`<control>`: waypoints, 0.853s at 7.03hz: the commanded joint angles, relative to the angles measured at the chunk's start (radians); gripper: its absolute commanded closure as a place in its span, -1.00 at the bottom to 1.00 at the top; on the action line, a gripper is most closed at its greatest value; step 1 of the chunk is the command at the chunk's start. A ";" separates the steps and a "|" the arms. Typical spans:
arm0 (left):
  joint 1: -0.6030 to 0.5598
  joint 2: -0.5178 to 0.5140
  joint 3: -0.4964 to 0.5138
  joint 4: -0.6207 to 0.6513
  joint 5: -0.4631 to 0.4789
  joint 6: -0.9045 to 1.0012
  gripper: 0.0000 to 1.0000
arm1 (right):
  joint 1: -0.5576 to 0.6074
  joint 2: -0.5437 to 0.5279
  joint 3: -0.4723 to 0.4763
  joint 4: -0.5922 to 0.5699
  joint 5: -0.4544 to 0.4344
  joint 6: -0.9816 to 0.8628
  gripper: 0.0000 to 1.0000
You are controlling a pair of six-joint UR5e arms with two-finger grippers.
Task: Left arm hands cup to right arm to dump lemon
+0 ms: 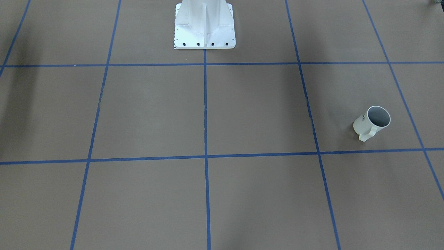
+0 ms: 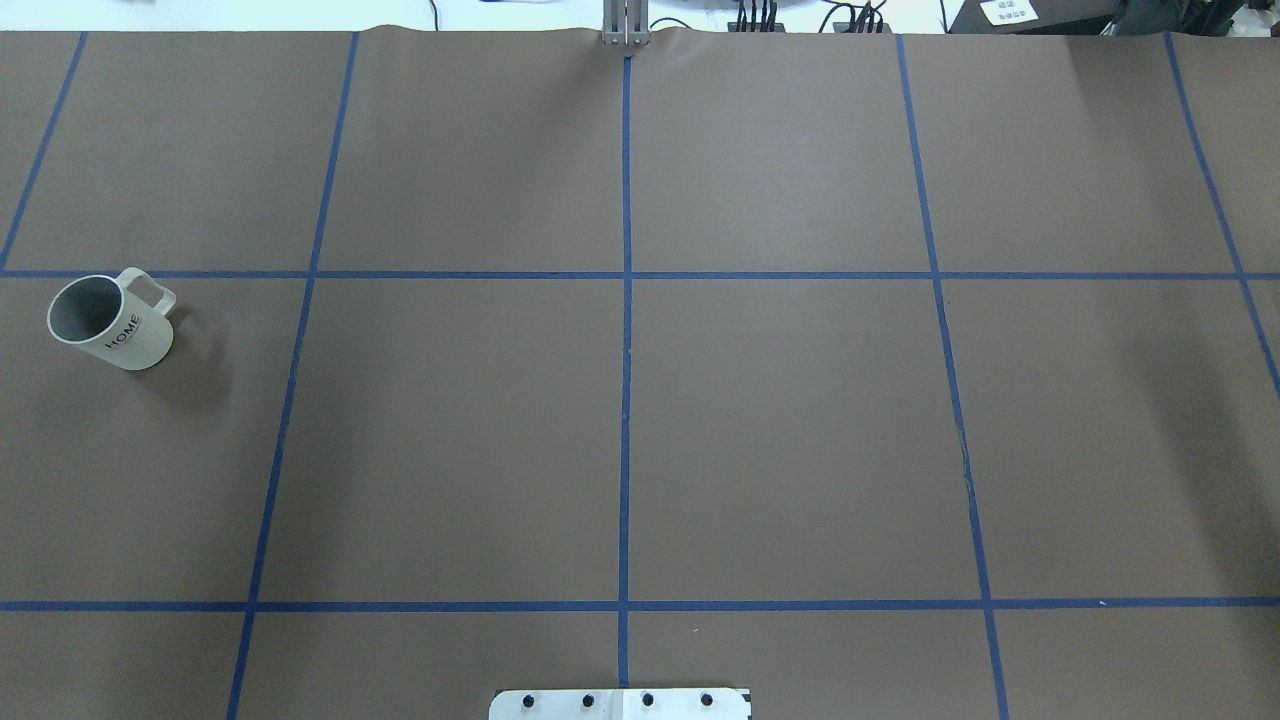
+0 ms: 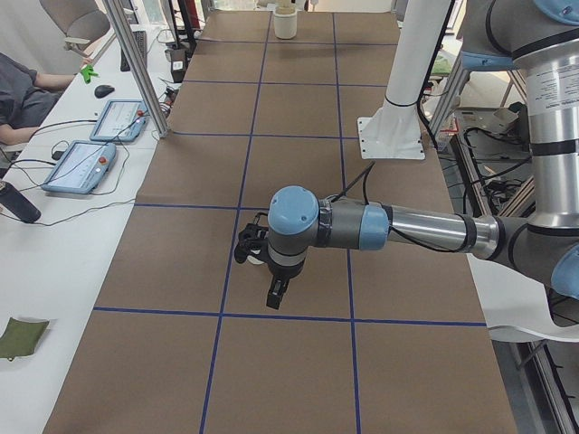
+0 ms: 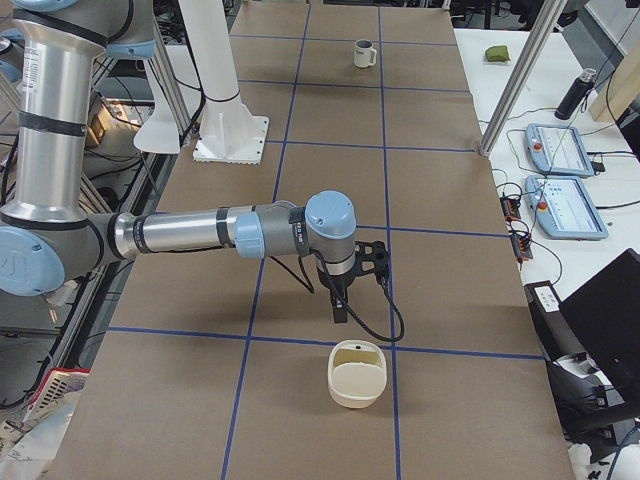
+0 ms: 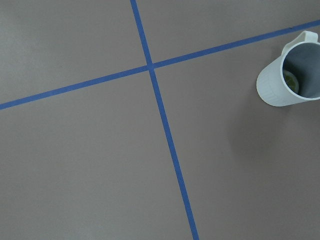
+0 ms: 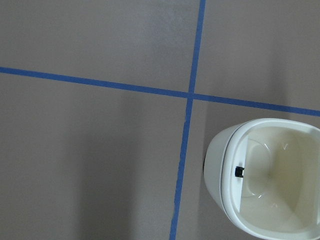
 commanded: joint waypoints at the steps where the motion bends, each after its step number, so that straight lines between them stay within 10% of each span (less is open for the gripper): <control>1: 0.009 -0.076 0.027 -0.057 -0.001 -0.008 -1.00 | -0.051 0.007 -0.007 0.149 0.003 0.000 -1.00; 6: 0.252 -0.176 0.152 -0.194 -0.044 -0.342 -1.00 | -0.307 0.221 -0.024 0.239 -0.002 0.155 -1.00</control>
